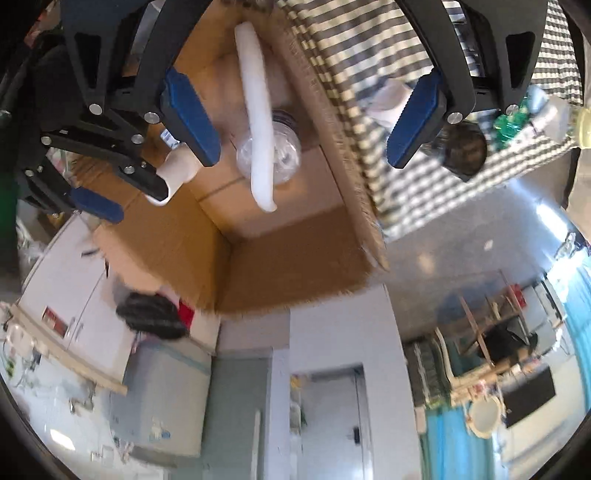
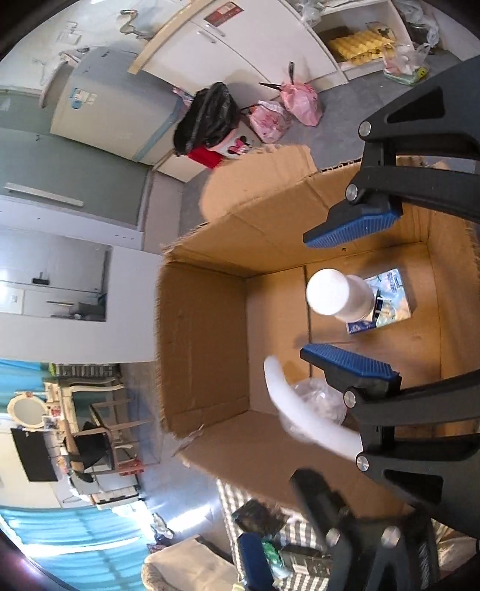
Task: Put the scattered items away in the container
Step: 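Move both tools back over the table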
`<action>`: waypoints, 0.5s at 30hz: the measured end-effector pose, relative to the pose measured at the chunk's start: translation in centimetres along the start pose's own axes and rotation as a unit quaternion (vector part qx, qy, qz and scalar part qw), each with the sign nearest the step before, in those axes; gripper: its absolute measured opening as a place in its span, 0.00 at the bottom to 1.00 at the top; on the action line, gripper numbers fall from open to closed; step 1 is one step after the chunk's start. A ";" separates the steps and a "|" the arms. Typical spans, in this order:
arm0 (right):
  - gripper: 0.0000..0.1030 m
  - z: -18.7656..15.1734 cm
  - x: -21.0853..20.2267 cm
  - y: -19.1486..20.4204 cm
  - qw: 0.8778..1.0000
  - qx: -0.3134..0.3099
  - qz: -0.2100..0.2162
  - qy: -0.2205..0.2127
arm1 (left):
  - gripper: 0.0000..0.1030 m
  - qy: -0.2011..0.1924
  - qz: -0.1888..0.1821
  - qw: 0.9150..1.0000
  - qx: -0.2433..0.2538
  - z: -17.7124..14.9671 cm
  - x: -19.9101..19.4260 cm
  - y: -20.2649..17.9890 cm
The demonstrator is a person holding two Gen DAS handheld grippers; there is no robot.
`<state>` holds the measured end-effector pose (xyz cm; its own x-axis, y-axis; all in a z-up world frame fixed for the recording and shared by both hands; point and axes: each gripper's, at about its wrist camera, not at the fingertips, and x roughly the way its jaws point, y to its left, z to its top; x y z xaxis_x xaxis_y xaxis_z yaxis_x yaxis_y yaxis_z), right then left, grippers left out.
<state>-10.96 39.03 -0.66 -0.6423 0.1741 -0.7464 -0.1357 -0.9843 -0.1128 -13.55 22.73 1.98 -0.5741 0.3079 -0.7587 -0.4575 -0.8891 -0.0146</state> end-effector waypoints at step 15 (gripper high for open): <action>0.70 -0.2 -9.2 9.5 0.990 -0.049 0.073 -0.107 | 1.00 -0.097 0.107 0.989 -0.034 -5.6 -9.5 9.5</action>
<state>-6.23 28.11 4.99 -0.7967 0.0215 -0.6040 0.0370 -0.9958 -0.0843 -8.62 9.46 5.41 -0.7751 0.1634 -0.6104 -0.2682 -0.9597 0.0837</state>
